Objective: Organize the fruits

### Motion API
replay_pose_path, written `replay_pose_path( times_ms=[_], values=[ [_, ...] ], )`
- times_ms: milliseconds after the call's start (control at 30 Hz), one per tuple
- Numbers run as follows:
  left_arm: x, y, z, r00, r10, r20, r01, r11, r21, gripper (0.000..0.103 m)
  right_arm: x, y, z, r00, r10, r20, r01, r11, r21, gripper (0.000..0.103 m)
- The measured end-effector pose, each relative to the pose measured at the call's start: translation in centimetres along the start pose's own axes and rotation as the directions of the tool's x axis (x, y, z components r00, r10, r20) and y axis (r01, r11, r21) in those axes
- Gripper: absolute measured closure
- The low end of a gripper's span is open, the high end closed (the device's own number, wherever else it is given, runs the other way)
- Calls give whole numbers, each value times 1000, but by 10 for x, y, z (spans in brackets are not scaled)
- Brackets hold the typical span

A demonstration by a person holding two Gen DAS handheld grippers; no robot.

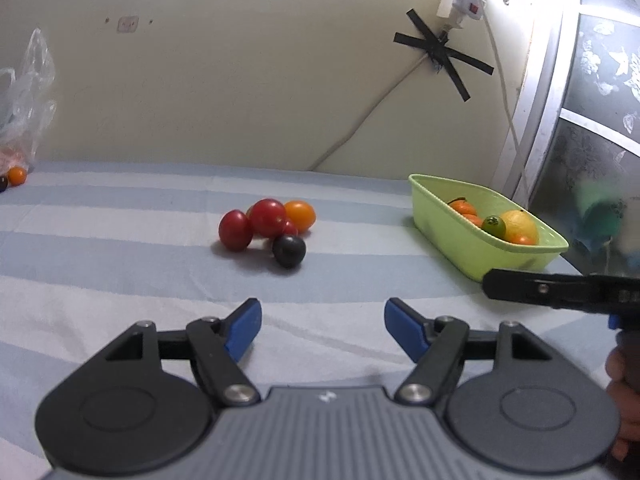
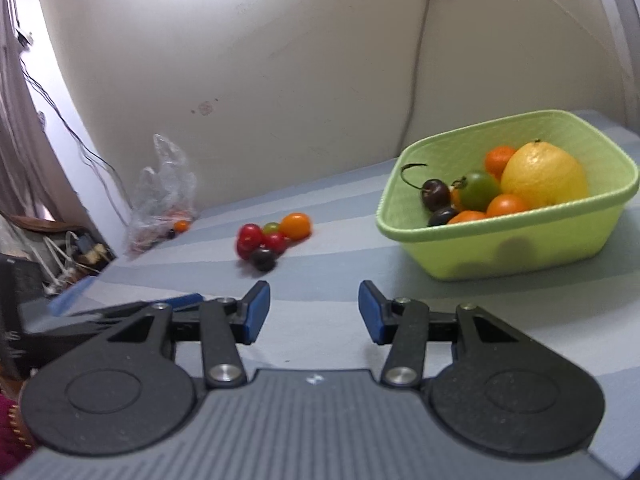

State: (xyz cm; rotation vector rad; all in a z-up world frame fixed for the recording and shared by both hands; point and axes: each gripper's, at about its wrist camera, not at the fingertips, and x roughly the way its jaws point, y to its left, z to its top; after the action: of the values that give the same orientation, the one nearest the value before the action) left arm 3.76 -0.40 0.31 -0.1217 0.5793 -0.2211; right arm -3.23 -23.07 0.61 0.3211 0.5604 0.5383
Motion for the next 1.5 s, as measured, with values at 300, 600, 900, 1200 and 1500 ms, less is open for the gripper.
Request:
replay_pose_path(
  times_ms=[300, 600, 900, 1200, 1500],
  values=[
    [1, 1, 35, 997, 11, 70, -23, 985, 171, 34, 22, 35, -7, 994, -92, -56, 76, 969, -233, 52],
    [41, 21, 63, 998, 25, 58, -41, 955, 294, 48, 77, 79, 15, 993, -108, -49, 78, 905, -418, 53],
    [55, 37, 64, 997, -70, -9, 70, 954, 291, 59, 127, 93, 16, 984, -125, -127, 53, 886, -461, 52],
    [63, 44, 65, 997, -76, -33, 82, 959, 270, 72, 148, 96, 17, 977, -146, -158, 57, 883, -466, 60],
    [62, 40, 63, 997, -71, -16, 73, 959, 273, 66, 150, 100, 15, 977, -155, -146, 71, 883, -464, 65]
  ],
)
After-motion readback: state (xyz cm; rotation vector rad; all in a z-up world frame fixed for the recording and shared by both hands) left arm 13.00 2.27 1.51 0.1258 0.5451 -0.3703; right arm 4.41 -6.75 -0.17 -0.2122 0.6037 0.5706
